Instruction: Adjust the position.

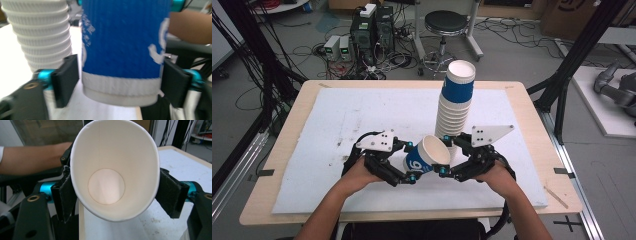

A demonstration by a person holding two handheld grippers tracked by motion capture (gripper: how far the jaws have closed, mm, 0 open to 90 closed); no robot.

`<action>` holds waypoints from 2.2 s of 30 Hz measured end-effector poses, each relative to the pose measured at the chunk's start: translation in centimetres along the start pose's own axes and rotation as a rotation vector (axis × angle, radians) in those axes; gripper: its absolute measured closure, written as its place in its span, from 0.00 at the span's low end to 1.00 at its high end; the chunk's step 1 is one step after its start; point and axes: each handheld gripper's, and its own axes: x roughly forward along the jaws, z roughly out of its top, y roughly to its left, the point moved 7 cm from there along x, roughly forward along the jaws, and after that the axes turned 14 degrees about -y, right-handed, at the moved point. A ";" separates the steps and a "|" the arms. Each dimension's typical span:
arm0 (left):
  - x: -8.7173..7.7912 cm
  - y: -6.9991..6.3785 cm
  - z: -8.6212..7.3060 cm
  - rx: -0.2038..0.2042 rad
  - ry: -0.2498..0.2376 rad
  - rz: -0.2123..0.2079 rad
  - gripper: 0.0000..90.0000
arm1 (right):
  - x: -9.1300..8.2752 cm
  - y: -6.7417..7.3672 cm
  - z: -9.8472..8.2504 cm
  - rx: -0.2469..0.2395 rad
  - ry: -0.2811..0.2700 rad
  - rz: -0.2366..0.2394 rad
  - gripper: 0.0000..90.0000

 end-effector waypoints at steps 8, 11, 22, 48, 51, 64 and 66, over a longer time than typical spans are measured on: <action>0.5 -0.2 0.0 -0.002 -0.022 -0.028 0.33 | 0.4 0.0 0.3 -0.009 -0.039 -0.025 0.22; 0.1 0.0 0.3 -0.045 -0.090 -0.024 0.34 | 0.1 -0.2 0.8 0.057 -0.129 -0.046 0.21; 0.4 -0.2 -0.1 -0.032 -0.070 -0.030 0.33 | 0.4 0.1 0.3 0.017 -0.070 -0.014 0.25; 0.6 0.0 -1.4 -0.004 -0.010 0.080 0.22 | 1.1 0.4 -0.3 -0.070 -0.036 -0.061 0.28; -0.7 0.8 -1.9 -0.011 -0.032 0.149 0.22 | 0.0 0.2 -0.1 -0.092 -0.038 -0.095 0.28; -7.6 3.7 -2.5 -0.039 -0.116 0.441 0.22 | -4.9 -0.7 -1.4 -0.123 -0.007 -0.208 0.28; -8.3 4.1 -2.6 -0.037 -0.123 0.463 0.22 | -5.3 -0.9 -1.6 -0.128 -0.005 -0.221 0.28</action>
